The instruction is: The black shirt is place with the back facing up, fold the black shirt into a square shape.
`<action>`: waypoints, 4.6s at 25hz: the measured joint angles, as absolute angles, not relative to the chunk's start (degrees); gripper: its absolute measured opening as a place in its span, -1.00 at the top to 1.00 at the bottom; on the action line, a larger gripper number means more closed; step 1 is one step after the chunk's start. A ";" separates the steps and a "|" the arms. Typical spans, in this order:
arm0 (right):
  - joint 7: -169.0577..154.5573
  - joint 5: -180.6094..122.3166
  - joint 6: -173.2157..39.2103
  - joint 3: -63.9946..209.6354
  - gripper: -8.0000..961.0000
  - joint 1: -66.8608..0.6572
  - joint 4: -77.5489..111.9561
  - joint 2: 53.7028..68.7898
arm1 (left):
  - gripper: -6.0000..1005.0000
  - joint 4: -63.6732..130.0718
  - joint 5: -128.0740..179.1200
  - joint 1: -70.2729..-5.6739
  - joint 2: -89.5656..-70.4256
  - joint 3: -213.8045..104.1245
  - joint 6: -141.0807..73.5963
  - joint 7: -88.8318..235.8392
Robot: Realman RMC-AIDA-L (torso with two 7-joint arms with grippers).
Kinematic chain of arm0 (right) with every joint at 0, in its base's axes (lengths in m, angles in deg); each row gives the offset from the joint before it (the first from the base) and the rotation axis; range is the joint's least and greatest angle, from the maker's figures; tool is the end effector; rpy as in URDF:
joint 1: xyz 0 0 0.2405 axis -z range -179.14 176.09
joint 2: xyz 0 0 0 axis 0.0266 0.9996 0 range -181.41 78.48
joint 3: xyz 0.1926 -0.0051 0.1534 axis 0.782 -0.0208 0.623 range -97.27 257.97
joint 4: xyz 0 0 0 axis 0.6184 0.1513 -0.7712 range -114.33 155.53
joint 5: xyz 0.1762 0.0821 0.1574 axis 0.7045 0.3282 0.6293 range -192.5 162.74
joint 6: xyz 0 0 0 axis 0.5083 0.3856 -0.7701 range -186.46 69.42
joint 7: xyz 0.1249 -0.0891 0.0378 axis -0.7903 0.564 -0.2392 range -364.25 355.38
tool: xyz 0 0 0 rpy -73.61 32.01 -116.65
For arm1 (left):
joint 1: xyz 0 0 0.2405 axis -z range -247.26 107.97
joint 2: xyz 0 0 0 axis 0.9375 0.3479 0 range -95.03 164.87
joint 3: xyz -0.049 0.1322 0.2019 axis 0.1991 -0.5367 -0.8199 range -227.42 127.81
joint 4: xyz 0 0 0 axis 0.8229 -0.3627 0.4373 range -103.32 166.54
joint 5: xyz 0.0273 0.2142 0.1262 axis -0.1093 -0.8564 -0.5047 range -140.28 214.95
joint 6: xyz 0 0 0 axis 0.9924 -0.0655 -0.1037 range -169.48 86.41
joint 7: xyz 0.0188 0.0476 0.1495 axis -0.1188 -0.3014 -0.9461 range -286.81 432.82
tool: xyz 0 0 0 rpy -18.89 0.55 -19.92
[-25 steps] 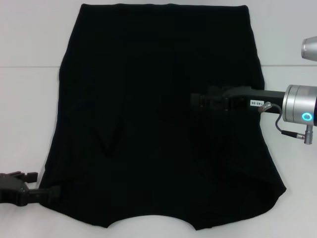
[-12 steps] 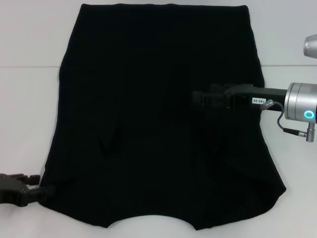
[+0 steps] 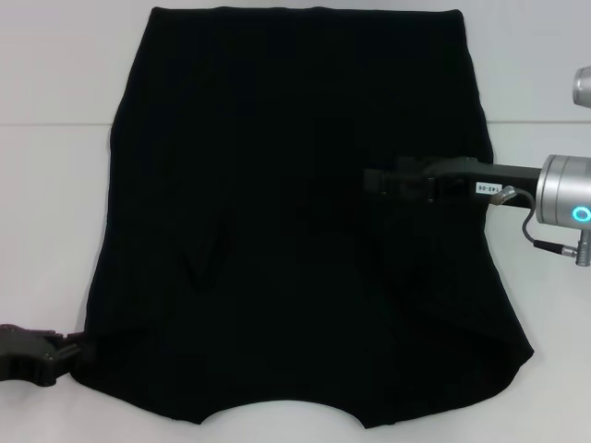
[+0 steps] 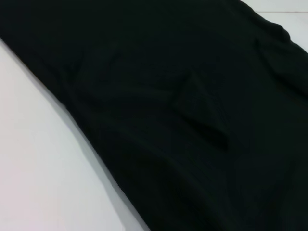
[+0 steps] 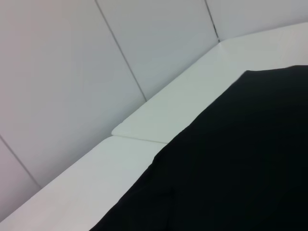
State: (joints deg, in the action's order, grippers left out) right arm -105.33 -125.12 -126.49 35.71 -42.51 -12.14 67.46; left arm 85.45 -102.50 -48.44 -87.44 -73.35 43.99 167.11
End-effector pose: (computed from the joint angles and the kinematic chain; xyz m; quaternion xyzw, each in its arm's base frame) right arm 0.2283 0.4439 -0.0247 -0.8799 0.3638 0.2430 0.1856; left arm -0.3826 0.3086 0.0486 -0.8738 -0.4142 -0.0811 0.2416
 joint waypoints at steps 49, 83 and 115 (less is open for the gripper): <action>-122.61 -142.07 -141.79 35.50 0.04 -31.73 -10.54 59.00 | 0.96 85.80 -102.41 -47.23 -88.30 -73.36 44.24 167.32; -109.80 -142.07 -154.57 48.70 0.90 -17.78 -15.79 56.12 | 0.96 89.28 -102.53 -50.26 -88.64 -72.71 65.95 174.92; -110.49 -144.60 -130.88 59.72 0.90 -41.64 -9.70 58.24 | 0.96 68.86 -89.07 -25.54 -80.41 -72.30 28.17 180.23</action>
